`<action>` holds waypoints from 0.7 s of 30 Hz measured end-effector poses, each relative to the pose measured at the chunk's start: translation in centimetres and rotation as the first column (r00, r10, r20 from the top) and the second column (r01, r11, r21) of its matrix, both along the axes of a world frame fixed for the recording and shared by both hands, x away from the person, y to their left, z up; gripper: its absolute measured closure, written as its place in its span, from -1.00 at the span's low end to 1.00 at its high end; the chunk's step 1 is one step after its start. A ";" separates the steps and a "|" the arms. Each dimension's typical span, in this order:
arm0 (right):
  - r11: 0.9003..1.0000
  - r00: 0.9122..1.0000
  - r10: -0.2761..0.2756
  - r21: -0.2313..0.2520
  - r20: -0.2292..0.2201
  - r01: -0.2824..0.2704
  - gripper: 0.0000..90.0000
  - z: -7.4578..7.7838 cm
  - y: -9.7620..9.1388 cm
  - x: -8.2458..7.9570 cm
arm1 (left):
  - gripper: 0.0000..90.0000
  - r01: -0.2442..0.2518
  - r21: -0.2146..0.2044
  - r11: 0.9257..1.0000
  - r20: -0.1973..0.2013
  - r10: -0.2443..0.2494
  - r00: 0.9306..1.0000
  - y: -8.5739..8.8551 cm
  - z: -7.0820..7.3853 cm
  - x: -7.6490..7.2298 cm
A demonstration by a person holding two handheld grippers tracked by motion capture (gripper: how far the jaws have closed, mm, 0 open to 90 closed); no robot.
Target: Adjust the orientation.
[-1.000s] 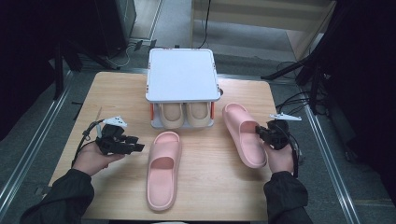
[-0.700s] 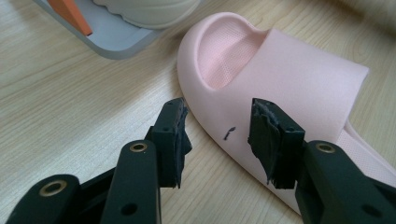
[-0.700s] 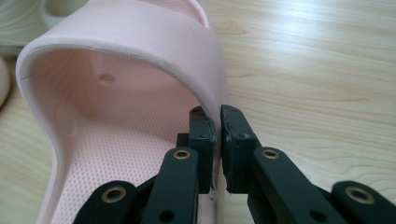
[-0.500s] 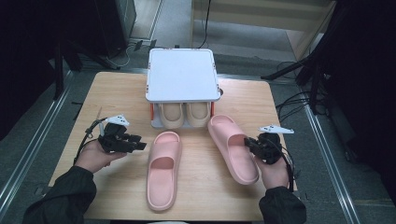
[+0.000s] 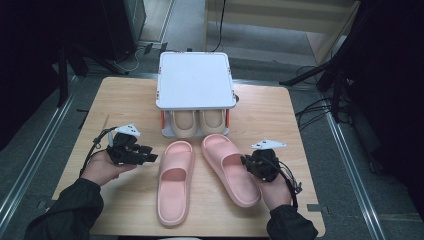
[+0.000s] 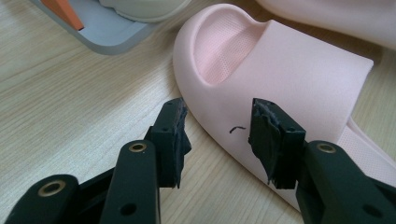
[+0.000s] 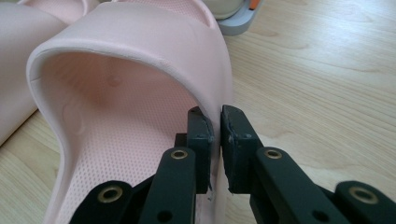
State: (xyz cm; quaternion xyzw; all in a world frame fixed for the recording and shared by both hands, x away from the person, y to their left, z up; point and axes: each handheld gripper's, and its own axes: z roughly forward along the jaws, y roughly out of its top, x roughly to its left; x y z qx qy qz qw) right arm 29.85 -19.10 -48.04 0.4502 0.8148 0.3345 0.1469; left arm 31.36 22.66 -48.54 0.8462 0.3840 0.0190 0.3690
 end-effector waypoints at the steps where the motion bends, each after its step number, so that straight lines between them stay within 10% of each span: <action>1: 1.000 1.000 0.000 0.000 0.000 0.000 0.84 0.0 0.0 0.0 | 0.22 0.000 0.000 1.000 0.000 0.000 1.000 0.0 0.0 0.0; 21: 0.998 0.996 0.061 -0.029 -0.064 -0.063 0.77 -1.5 2.2 -0.5 | 0.21 0.022 0.016 1.000 -0.005 -0.022 1.000 -0.4 -0.2 -0.1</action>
